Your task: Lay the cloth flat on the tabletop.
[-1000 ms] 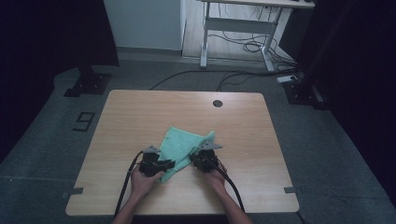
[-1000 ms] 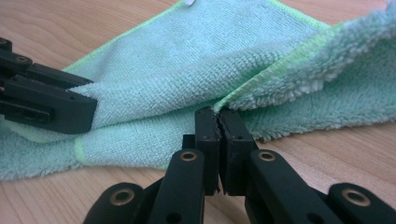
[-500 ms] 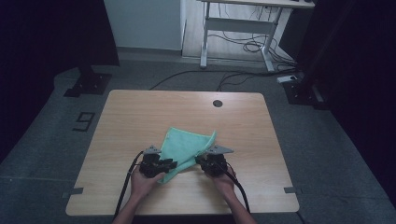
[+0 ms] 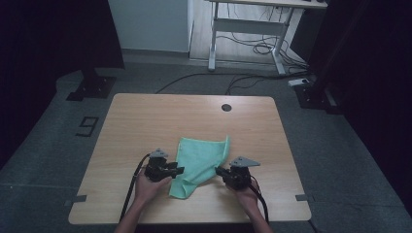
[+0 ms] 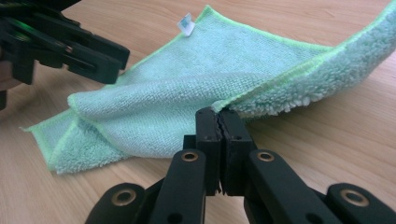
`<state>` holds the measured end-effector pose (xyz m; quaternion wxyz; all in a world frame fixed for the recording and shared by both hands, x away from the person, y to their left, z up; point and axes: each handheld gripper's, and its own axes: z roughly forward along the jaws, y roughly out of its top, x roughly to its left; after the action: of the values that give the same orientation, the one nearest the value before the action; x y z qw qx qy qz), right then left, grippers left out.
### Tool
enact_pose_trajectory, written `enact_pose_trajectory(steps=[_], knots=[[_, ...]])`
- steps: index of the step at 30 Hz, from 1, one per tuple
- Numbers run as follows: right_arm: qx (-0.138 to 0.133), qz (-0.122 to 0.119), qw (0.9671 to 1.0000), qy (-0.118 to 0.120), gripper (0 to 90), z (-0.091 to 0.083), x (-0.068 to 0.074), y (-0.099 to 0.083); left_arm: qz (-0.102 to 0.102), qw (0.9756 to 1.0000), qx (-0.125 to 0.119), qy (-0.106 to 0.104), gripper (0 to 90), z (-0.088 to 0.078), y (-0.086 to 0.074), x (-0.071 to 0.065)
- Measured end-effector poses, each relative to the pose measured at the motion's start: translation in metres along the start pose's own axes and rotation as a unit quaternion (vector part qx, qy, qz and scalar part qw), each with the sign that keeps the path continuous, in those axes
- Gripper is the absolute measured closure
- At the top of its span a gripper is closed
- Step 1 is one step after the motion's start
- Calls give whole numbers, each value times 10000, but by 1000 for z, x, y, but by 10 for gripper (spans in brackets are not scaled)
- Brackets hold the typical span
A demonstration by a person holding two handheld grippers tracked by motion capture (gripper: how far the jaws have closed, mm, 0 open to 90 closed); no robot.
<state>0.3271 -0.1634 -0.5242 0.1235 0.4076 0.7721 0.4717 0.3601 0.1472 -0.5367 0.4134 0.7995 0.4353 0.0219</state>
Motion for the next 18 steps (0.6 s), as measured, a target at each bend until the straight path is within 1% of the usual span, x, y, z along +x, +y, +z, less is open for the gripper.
enact_pose_trajectory(steps=[1, 2, 3, 7, 9, 10, 12, 13, 15, 18], knots=[[-2, 1, 10000, -19, 873, -2, -1, -1, -22, 9999, 102, 52, 549, 3, -1, 1], [-4, 0, 10000, -38, 874, -5, -3, -2, -8, 9999, 118, 68, 550, 5, -1, 3], [2, 2, 10000, -61, 873, -7, -4, -3, -32, 9999, 92, 50, 560, 6, -1, 3], [22, 43, 9999, -137, 874, -16, -11, -8, -4, 9999, 41, 151, 566, 7, -1, 2], [23, 72, 9998, -192, 873, -19, -14, -11, 73, 9997, 32, 238, 562, 8, -2, -1], [24, 82, 9997, -208, 873, -21, -16, -12, 159, 9993, 34, 324, 561, 8, -2, -3], [23, 96, 9996, -252, 873, -24, -18, -14, 220, 9990, 44, 398, 546, 9, -2, -7], [26, 120, 9996, -251, 873, -25, -19, -14, 229, 9990, 10, 391, 546, 9, -2, -9], [18, 153, 9996, -249, 873, -26, -21, -15, 267, 9990, -166, 304, 548, 8, 0, -15], [20, 153, 9996, -222, 873, -24, -20, -15, 497, 9983, -225, 219, 548, 8, 7, -28]])
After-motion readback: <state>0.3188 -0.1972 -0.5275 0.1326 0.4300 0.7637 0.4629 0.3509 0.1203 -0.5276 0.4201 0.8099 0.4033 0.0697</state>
